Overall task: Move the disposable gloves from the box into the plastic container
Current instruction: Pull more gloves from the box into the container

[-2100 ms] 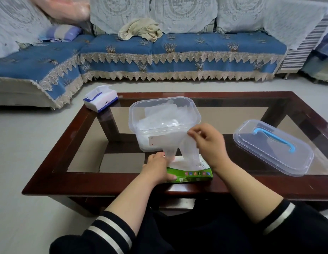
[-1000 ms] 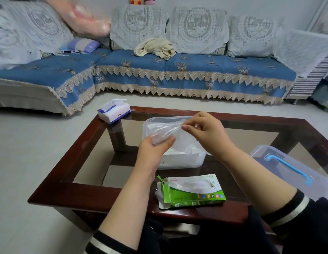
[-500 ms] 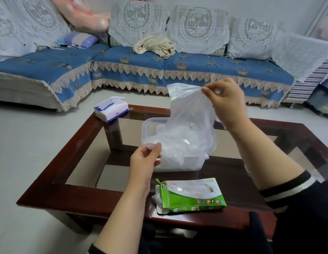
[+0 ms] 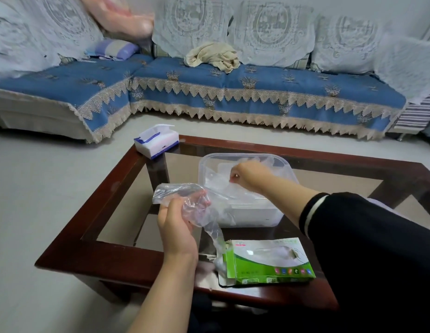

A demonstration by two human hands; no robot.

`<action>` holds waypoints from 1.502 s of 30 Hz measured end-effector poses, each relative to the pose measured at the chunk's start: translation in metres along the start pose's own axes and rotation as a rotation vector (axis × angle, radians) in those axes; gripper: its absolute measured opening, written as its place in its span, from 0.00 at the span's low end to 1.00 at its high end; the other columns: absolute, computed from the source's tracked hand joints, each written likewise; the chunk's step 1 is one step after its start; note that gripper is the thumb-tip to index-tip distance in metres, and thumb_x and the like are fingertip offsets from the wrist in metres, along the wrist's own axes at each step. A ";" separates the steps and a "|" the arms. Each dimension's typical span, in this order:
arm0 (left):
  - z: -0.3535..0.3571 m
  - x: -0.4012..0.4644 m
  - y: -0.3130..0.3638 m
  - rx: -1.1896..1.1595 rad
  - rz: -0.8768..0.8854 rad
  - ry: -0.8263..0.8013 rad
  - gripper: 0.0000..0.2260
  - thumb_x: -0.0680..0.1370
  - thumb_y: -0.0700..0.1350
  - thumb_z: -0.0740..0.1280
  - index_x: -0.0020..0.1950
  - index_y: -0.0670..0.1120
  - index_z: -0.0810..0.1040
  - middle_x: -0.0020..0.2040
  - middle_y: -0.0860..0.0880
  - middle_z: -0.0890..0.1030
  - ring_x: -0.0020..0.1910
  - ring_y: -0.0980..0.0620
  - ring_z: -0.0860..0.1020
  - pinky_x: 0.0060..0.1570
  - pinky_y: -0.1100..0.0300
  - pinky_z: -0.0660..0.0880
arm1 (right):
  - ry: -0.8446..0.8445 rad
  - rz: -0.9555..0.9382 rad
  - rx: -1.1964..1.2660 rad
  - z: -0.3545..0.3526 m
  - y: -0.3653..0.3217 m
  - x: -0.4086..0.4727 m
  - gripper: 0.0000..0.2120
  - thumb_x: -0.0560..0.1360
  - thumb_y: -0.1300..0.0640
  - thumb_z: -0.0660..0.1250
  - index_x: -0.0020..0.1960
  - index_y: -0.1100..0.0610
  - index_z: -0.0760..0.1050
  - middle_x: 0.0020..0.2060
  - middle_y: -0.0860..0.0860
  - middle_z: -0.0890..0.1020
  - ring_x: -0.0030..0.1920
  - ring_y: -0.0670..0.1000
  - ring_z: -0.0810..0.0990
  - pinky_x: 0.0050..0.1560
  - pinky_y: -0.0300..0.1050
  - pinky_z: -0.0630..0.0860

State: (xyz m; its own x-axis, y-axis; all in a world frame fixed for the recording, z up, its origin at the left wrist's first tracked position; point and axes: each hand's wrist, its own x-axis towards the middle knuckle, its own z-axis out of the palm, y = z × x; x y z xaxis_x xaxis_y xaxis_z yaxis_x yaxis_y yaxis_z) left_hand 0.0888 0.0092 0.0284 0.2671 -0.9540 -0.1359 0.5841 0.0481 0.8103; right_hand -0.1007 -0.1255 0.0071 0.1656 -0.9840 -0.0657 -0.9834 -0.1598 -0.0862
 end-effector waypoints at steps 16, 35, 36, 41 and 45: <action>0.017 -0.004 -0.008 0.012 -0.097 -0.336 0.11 0.82 0.37 0.54 0.42 0.45 0.71 0.51 0.39 0.84 0.39 0.40 0.83 0.39 0.54 0.79 | 0.075 0.098 0.986 -0.051 0.010 -0.047 0.21 0.81 0.47 0.56 0.57 0.63 0.76 0.50 0.59 0.83 0.42 0.51 0.84 0.48 0.46 0.82; 0.068 0.065 0.015 1.051 0.163 -0.387 0.36 0.77 0.37 0.64 0.76 0.62 0.52 0.57 0.54 0.71 0.42 0.57 0.74 0.37 0.61 0.71 | -0.004 0.135 0.683 -0.086 0.046 -0.056 0.33 0.72 0.62 0.72 0.73 0.52 0.63 0.54 0.55 0.77 0.42 0.51 0.79 0.41 0.42 0.80; 0.066 0.069 0.012 1.195 0.194 -0.433 0.34 0.77 0.39 0.64 0.76 0.62 0.54 0.53 0.53 0.75 0.41 0.54 0.75 0.39 0.58 0.74 | -0.011 0.140 0.598 -0.080 0.046 -0.052 0.33 0.72 0.62 0.72 0.73 0.53 0.63 0.59 0.55 0.76 0.45 0.52 0.79 0.44 0.43 0.79; 0.060 0.076 -0.010 1.882 0.364 -0.568 0.19 0.78 0.50 0.63 0.70 0.58 0.69 0.61 0.50 0.77 0.62 0.48 0.71 0.61 0.50 0.66 | -0.086 0.112 0.237 -0.042 0.043 -0.042 0.34 0.72 0.57 0.73 0.73 0.55 0.62 0.68 0.55 0.72 0.65 0.57 0.72 0.64 0.50 0.70; 0.062 0.075 -0.014 2.109 0.557 -0.518 0.20 0.77 0.53 0.66 0.69 0.55 0.72 0.68 0.48 0.66 0.66 0.45 0.62 0.63 0.51 0.64 | -0.004 0.085 0.159 -0.031 0.045 -0.047 0.32 0.73 0.50 0.72 0.73 0.54 0.63 0.68 0.54 0.71 0.66 0.56 0.71 0.65 0.53 0.70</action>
State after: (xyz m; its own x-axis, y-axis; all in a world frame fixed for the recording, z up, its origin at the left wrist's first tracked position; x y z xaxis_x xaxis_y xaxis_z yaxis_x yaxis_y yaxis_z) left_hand 0.0527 -0.0818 0.0421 -0.3043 -0.9491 0.0811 -0.9520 0.3059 0.0078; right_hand -0.1555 -0.0886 0.0373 0.0835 -0.9930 -0.0837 -0.9697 -0.0617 -0.2363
